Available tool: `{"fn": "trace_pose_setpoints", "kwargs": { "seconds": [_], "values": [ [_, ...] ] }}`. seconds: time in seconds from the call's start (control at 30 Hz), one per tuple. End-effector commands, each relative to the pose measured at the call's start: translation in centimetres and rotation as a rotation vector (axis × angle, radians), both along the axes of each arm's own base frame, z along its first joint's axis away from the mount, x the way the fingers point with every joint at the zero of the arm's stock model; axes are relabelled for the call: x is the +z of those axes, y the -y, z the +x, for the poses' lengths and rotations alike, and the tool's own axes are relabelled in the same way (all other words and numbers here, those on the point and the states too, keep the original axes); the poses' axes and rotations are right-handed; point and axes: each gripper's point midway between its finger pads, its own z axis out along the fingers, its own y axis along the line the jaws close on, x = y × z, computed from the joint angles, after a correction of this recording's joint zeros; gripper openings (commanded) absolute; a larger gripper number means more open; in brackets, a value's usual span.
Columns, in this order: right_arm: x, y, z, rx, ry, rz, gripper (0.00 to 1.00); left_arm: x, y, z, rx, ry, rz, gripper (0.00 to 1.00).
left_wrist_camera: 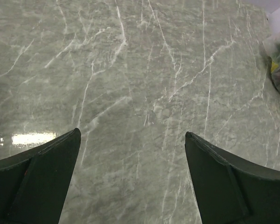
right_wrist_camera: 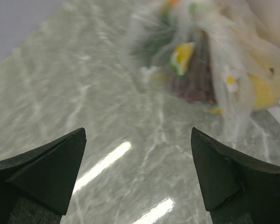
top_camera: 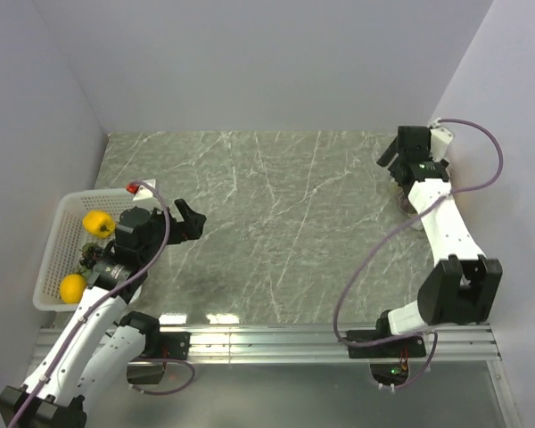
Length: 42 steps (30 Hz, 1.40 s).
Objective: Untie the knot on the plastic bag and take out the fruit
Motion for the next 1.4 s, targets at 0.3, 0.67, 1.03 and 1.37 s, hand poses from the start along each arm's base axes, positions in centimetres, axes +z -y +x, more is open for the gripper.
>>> {"fn": "trace_pose_setpoints", "kwargs": {
  "seconds": [0.3,0.67,1.03,1.37],
  "values": [
    [-2.5,9.3,5.8,-0.425,0.177,0.111,1.0,0.8,0.7,-0.3,-0.04,0.035,0.006,0.99],
    [-9.4,11.4,8.8,-0.589,0.073,0.131,1.0,-0.5,-0.1,0.6,0.011,-0.007,0.051,0.99],
    [-9.1,4.9,8.1,-0.339,0.001,0.033,0.0,-0.9,0.2,0.8,-0.001,-0.031,0.046,0.99],
    [-8.4,-17.8,4.0,0.501,-0.036,0.036,0.0,-1.9,0.6,1.1,-0.024,-0.091,0.05,0.99]
  ]
}}
